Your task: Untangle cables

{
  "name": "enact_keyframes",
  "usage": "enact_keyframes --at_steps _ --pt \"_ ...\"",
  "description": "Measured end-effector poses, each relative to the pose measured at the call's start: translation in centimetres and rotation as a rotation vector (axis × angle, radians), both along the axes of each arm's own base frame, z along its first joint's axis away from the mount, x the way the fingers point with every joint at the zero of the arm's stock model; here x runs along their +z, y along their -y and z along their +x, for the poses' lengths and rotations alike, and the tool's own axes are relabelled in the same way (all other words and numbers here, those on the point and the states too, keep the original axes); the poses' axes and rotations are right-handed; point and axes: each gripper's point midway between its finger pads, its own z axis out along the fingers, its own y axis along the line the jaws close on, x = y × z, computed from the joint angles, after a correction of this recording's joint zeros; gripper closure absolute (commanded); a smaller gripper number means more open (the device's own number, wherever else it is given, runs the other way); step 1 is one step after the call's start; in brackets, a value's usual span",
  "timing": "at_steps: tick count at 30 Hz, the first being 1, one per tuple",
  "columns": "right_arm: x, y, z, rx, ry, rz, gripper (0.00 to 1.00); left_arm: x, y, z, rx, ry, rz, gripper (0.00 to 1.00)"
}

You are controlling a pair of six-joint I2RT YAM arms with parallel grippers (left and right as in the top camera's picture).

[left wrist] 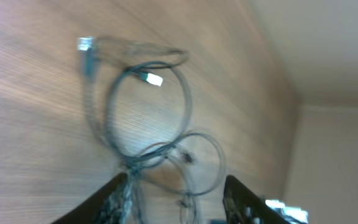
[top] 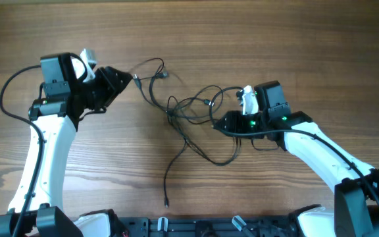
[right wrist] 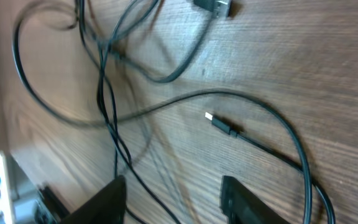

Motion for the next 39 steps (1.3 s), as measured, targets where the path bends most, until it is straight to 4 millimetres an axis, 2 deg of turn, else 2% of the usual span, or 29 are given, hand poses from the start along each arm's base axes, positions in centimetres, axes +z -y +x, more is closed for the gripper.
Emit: enact_keyframes --at_steps 3,7,10,12,16,17,21,22,27,31,34,37,39 --pt "-0.1 0.3 -0.5 0.071 0.025 -0.034 0.4 -1.6 -0.8 -1.2 0.031 -0.084 0.048 0.44" --pt "0.6 1.2 0.1 0.135 0.079 -0.13 0.33 -3.1 -0.9 -3.4 0.038 -0.199 0.074 0.4" --pt "1.8 1.4 1.3 0.206 0.17 -0.186 0.32 -3.6 0.0 -4.4 0.009 -0.241 0.083 0.37" --pt "2.2 1.0 1.2 0.277 0.213 -0.214 0.29 -3.8 0.8 -4.7 -0.017 -0.249 0.1 0.36" --pt "2.0 -1.6 -0.6 0.504 0.323 -0.267 0.21 -4.7 3.0 -5.2 -0.085 -0.264 0.157 0.35" --pt "2.0 -1.7 -0.6 0.515 0.335 -0.274 0.21 -5.1 3.6 -5.3 -0.104 -0.277 0.168 0.34" --pt "2.9 -5.5 -0.1 0.648 0.552 -0.333 0.21 -7.3 4.9 -5.7 -0.15 -0.335 0.198 0.32" --pt "3.4 -6.4 0.0 0.662 0.596 -0.33 0.24 -7.9 5.0 -5.9 -0.157 -0.353 0.207 0.31" --pt "4.9 -9.5 0.7 0.682 0.744 -0.303 0.26 -10.3 3.6 -6.0 -0.127 -0.418 0.298 0.29" --pt "3.6 -10.0 1.5 0.652 0.72 -0.302 0.28 -10.5 3.2 -5.9 -0.114 -0.419 0.323 0.28" --pt "1.6 -10.3 2.0 0.633 0.678 -0.308 0.41 -10.5 3.1 -5.9 -0.111 -0.419 0.33 0.25" --pt "0.0 -10.6 2.4 0.626 0.655 -0.313 0.59 -10.5 3.0 -5.9 -0.107 -0.424 0.33 0.17" --pt "-0.2 -10.7 2.6 0.608 0.647 -0.306 0.89 -10.5 3.0 -5.9 -0.101 -0.428 0.326 0.16"
